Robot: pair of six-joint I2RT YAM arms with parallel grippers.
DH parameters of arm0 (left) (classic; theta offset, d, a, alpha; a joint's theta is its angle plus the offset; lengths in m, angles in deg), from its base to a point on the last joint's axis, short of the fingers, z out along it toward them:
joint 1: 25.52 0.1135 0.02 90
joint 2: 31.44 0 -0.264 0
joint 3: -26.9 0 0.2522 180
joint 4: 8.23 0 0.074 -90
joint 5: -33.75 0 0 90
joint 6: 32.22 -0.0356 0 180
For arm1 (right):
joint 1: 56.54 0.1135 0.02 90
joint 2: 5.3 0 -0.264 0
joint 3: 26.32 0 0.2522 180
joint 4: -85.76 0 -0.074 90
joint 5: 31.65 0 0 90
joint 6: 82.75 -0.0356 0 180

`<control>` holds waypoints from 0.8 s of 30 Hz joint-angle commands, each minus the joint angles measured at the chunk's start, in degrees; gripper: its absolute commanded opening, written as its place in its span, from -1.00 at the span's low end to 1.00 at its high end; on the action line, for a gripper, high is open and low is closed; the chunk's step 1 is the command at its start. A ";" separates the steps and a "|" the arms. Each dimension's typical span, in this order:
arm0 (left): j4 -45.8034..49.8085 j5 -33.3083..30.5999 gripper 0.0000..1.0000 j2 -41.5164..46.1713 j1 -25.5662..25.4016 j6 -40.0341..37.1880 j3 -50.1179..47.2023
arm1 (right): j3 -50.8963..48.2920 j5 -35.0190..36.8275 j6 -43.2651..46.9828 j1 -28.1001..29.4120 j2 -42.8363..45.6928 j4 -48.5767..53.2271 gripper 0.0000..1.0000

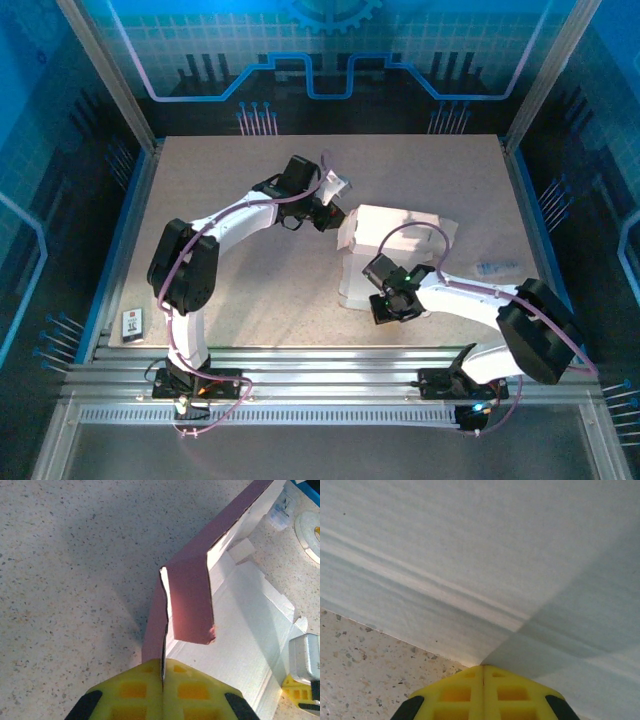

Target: Fold the paper box

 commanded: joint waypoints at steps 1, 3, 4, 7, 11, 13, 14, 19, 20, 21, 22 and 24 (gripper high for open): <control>5.66 0.78 -1.00 0.42 -1.55 1.30 1.66 | -0.14 -5.90 -1.27 1.72 -3.89 -10.11 -0.90; 5.50 -0.07 -1.00 0.24 -2.03 1.66 1.20 | 0.12 -6.21 -1.63 2.20 -3.97 -10.52 -0.90; 5.08 -0.26 -1.00 0.39 -2.23 1.97 0.65 | 0.25 -6.47 -1.79 2.47 -4.07 -10.74 -0.91; 2.80 -1.16 -1.00 0.95 -2.76 3.17 -1.43 | 0.84 -6.96 -1.93 3.41 -4.41 -11.16 -0.92; -0.58 -3.49 -1.00 1.78 -3.35 4.42 -4.56 | 1.37 -7.96 -1.76 3.97 -4.36 -11.93 -0.93; -1.98 -4.22 -1.00 1.98 -3.35 5.23 -5.80 | 1.62 -8.72 -1.64 4.14 -4.16 -12.45 -0.93; -2.49 -4.57 -1.00 1.97 -3.37 5.39 -6.19 | 1.67 -9.08 -1.54 4.20 -4.04 -12.80 -0.93; -3.64 -5.69 -1.00 1.89 -3.36 5.77 -6.48 | 2.23 -11.27 -0.95 4.28 -3.84 -14.18 -0.94; -3.68 -5.63 -1.00 1.82 -3.35 5.87 -6.31 | 2.25 -11.64 -0.92 4.32 -3.95 -14.55 -0.93; -3.44 -5.58 -1.00 1.73 -3.36 5.91 -5.98 | 2.36 -12.05 -0.92 4.28 -4.05 -15.11 -0.94; -3.03 -5.52 -1.00 1.52 -3.31 5.75 -5.42 | 2.43 -12.57 -0.92 4.33 -4.28 -15.78 -0.93; -2.48 -5.51 -1.00 1.43 -3.31 5.45 -4.91 | 2.90 -13.75 -0.75 4.33 -4.91 -16.97 -0.93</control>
